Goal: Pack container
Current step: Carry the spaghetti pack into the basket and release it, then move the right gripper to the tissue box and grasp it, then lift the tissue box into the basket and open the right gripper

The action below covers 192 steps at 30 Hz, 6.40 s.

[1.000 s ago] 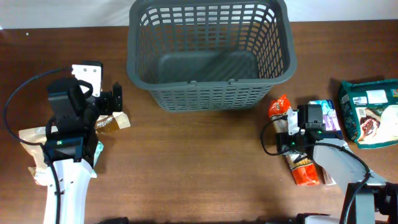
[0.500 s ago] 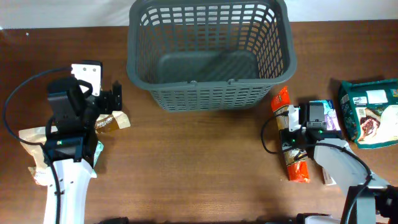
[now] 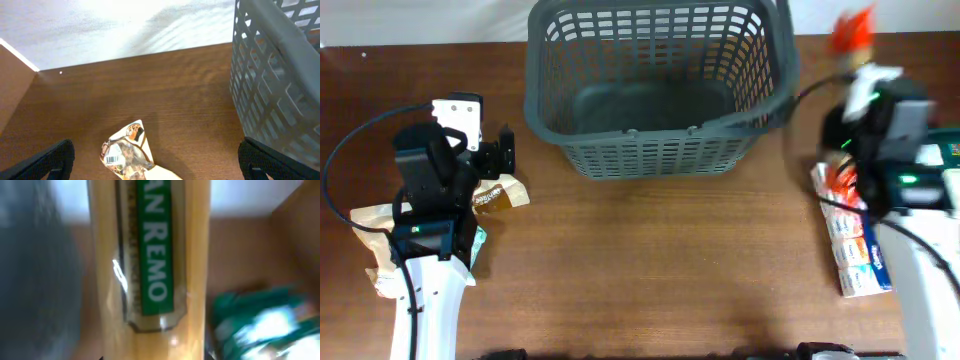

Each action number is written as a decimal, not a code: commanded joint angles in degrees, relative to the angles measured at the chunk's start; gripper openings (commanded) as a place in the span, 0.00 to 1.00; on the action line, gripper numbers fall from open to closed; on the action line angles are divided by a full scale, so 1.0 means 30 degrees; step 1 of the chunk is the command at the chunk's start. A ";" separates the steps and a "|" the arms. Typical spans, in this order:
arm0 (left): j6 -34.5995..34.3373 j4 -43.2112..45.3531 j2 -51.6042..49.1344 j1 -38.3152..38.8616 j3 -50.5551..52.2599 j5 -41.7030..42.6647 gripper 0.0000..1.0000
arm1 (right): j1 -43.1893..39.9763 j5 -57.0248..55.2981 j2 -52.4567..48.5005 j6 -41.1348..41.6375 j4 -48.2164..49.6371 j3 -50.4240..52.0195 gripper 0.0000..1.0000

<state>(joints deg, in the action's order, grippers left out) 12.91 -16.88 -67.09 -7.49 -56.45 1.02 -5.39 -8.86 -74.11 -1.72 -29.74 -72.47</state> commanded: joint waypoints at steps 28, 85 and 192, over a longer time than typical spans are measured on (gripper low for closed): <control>0.0299 -0.0109 -0.0153 -0.0066 0.0073 -0.0138 0.99 | 0.9318 0.4255 -0.3825 0.2951 0.9828 -0.3111 0.04; 0.0328 -0.0022 -0.0911 -0.0066 0.0073 -0.0138 0.99 | -0.8728 0.4830 -0.7890 -0.1501 -1.9890 -1.9402 0.98; 0.2302 -0.0525 -0.0903 -0.0066 0.0073 -0.0131 0.99 | -0.8342 0.6142 -0.4532 -0.4612 0.0852 0.9770 0.04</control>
<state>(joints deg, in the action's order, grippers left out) 19.14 -18.85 -69.71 -7.49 -56.45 1.02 -30.30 3.31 -86.02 -16.10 -28.01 -42.94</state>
